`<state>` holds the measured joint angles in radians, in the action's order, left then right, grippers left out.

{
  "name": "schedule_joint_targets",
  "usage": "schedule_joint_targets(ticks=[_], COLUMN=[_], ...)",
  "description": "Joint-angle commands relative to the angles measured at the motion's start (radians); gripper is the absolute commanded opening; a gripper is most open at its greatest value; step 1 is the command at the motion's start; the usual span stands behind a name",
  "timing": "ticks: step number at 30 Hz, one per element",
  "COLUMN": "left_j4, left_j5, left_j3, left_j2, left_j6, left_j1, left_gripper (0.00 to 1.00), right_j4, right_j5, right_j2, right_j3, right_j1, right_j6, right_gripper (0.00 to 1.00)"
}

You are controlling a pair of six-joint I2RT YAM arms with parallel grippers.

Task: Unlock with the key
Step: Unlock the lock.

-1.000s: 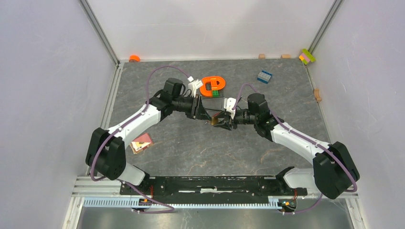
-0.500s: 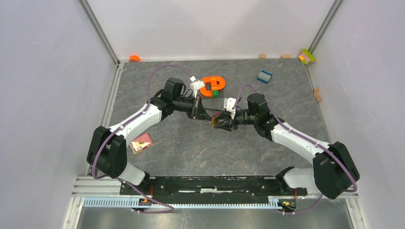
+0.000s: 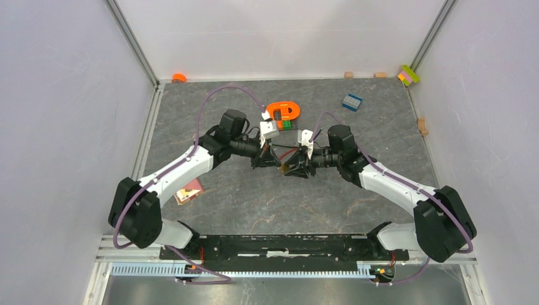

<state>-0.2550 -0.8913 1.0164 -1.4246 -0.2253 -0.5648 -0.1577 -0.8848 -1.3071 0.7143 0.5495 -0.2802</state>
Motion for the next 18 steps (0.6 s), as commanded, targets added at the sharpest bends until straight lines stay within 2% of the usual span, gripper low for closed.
schedule_joint_targets(ticks=[1, 4, 6, 7, 9, 12, 15, 18], left_j4=[-0.059, -0.067, -0.048, -0.009, 0.052, 0.105, 0.114, 0.104], left_j5=[-0.108, -0.088, -0.046, -0.012, 0.072, 0.139, 0.149, 0.197], left_j3=[-0.049, -0.057, -0.049, -0.046, -0.040, -0.024, 0.003, 0.031], left_j2=[0.063, 0.078, 0.082, 0.082, 0.079, 0.066, 0.034, -0.014], left_j6=[-0.357, -0.443, -0.421, -0.347, -0.199, 0.021, 0.207, 0.370], left_j1=[-0.052, -0.058, -0.057, -0.055, -0.049, -0.029, -0.020, -0.012], left_gripper=[0.02, 0.02, 0.10, 0.20, 0.46, 0.70, 0.84, 0.85], right_j4=[-0.130, -0.142, -0.128, -0.116, -0.103, -0.080, -0.061, -0.054], right_j5=[-0.036, -0.043, -0.025, -0.006, 0.035, 0.099, 0.155, 0.192], right_j2=[-0.017, -0.029, -0.025, -0.015, 0.008, 0.042, 0.054, 0.058], right_j3=[0.039, 0.034, 0.031, 0.029, 0.024, 0.024, 0.026, 0.024], right_j1=[0.000, -0.001, 0.001, 0.001, 0.002, 0.006, 0.014, 0.025], right_j6=[0.043, 0.053, 0.032, 0.012, -0.022, -0.070, -0.109, -0.131], right_gripper=[0.00, 0.00, 0.00, 0.00, 0.00, 0.00, 0.00, 0.00])
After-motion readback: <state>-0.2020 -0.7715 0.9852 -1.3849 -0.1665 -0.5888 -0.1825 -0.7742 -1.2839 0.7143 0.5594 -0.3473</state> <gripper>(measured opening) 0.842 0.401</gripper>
